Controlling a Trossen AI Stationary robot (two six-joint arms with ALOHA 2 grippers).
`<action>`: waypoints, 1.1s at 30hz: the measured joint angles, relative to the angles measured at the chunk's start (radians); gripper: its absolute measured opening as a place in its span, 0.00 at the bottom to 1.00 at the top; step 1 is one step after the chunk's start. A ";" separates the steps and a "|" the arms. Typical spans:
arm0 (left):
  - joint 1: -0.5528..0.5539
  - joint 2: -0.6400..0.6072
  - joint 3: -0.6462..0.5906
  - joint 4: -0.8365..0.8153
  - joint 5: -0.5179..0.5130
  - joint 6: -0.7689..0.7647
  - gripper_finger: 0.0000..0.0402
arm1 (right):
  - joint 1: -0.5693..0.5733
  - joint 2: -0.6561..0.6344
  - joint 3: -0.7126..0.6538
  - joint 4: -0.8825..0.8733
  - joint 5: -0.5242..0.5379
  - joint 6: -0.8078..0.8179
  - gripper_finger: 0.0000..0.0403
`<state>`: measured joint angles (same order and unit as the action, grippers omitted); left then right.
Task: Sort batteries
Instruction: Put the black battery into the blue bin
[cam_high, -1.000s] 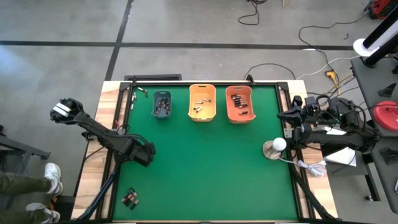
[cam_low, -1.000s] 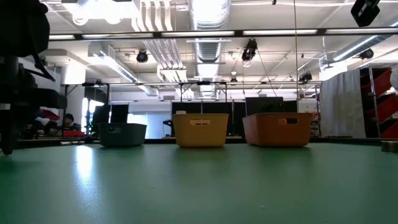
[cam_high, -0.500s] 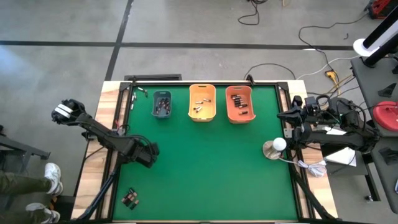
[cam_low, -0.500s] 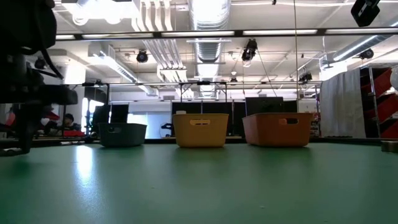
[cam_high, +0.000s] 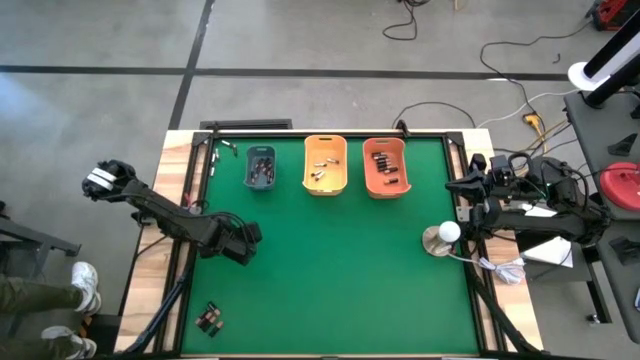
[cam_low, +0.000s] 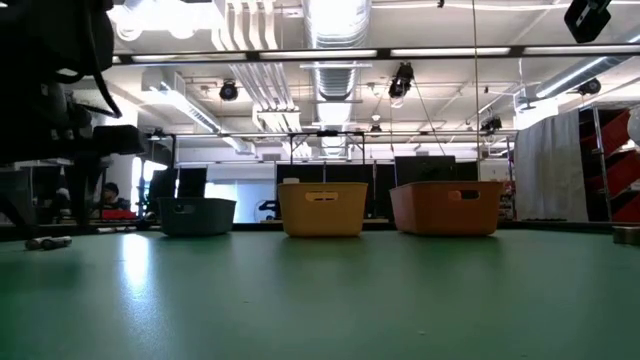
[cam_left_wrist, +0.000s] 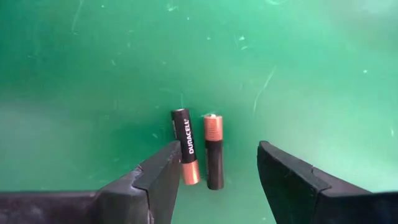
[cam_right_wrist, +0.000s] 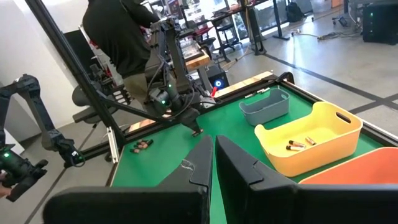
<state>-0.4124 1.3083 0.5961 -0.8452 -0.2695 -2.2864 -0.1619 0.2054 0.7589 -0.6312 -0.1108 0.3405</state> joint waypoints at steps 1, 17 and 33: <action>0.005 0.000 0.000 -0.001 0.000 0.000 0.48 | 0.000 0.000 0.000 0.000 0.000 0.000 0.03; 0.041 -0.007 -0.002 -0.015 -0.006 0.032 0.48 | 0.000 0.000 0.000 0.037 0.000 0.002 0.03; 0.043 0.066 -0.015 -0.011 0.033 0.014 0.38 | 0.000 0.083 0.002 0.204 0.168 0.179 0.03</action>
<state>-0.3695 1.3742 0.5807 -0.8566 -0.2366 -2.2729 -0.1619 0.2883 0.7605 -0.4275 0.0572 0.5199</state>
